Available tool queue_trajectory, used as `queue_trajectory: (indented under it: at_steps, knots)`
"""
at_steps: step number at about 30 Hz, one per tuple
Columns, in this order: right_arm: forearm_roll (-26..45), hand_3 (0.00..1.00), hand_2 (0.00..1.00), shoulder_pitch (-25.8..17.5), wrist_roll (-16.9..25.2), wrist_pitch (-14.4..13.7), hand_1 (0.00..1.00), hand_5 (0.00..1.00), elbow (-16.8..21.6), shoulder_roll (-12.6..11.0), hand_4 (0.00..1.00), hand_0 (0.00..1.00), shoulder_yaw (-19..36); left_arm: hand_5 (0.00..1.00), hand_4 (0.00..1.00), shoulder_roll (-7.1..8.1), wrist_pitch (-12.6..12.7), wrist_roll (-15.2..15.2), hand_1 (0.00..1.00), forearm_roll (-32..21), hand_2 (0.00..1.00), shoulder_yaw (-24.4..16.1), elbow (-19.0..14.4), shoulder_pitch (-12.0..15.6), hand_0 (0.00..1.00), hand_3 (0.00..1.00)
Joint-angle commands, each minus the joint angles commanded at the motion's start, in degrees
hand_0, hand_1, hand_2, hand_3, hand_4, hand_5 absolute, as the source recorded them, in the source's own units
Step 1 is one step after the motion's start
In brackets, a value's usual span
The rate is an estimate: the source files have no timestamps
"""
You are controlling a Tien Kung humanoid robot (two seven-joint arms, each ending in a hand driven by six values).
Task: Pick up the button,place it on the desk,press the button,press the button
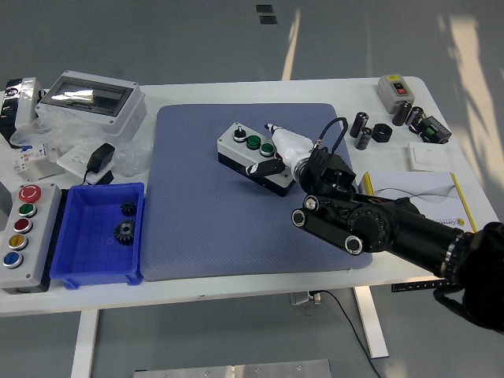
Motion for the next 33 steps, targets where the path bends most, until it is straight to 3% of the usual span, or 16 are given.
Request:
queue_trajectory:
  at_steps: [8, 9, 14, 15, 26, 27, 32, 33]
  knots:
    - [0.01, 0.998, 0.998, -0.02, -0.25, 0.45, 0.998, 0.501, 0.54, 0.57, 0.998, 0.998, -1.40, 0.181, 0.617, -0.05, -0.10, -0.05, 0.590, 0.63, 0.549, -0.27, 0.00, -0.24, 0.622, 0.618]
    - [0.11, 0.998, 0.901, 0.00, -0.21, 0.30, 0.881, 0.505, 0.37, 0.62, 0.998, 0.784, -1.50, 0.181, 0.616, -0.06, -0.11, -0.07, 0.590, 0.70, 0.549, -0.28, 0.00, -0.28, 0.623, 0.618]
    - [1.61, 0.998, 0.901, 0.02, 0.34, -0.88, 0.881, 0.505, -1.10, 0.86, 0.998, 0.784, -2.23, 0.181, 0.616, -0.15, -0.17, -0.04, 0.590, 0.97, 0.549, -0.33, 0.00, -0.34, 0.623, 0.618]
    - [1.98, 0.998, 0.818, -0.01, 0.51, -1.24, 0.778, 0.455, -1.42, 0.91, 0.992, 0.541, -2.42, 0.178, 0.612, -0.16, -0.18, -0.04, 0.588, 0.99, 0.548, -0.32, 0.00, -0.34, 0.623, 0.617]
    - [2.90, 0.998, 0.789, -0.33, 1.43, -5.22, 0.754, 0.447, -3.05, 0.97, 0.984, 0.508, -5.08, 0.177, 0.609, -0.21, -0.30, -0.22, 0.588, 1.33, 0.548, -0.40, 0.00, -0.44, 0.623, 0.617]
    - [2.68, 0.948, 0.699, -0.37, 1.48, -5.53, 0.676, 0.315, -3.05, 0.95, 0.907, 0.384, -5.27, 0.175, 0.604, -0.22, -0.32, -0.27, 0.586, 1.30, 0.548, -0.35, 0.00, -0.44, 0.623, 0.615]
    - [1.02, 0.948, 0.699, -0.50, 1.97, -7.01, 0.676, 0.315, -2.66, 0.56, 0.907, 0.384, -5.65, 0.175, 0.604, -0.28, -0.39, -0.45, 0.586, 1.27, 0.548, -0.24, 0.00, -0.44, 0.623, 0.615]
    - [0.51, 0.680, 0.493, -0.54, 2.16, -7.32, 0.464, 0.122, -2.35, 0.31, 0.476, 0.234, -5.69, 0.174, 0.600, -0.30, -0.41, -0.49, 0.585, 1.24, 0.547, -0.20, 0.00, -0.43, 0.622, 0.614]
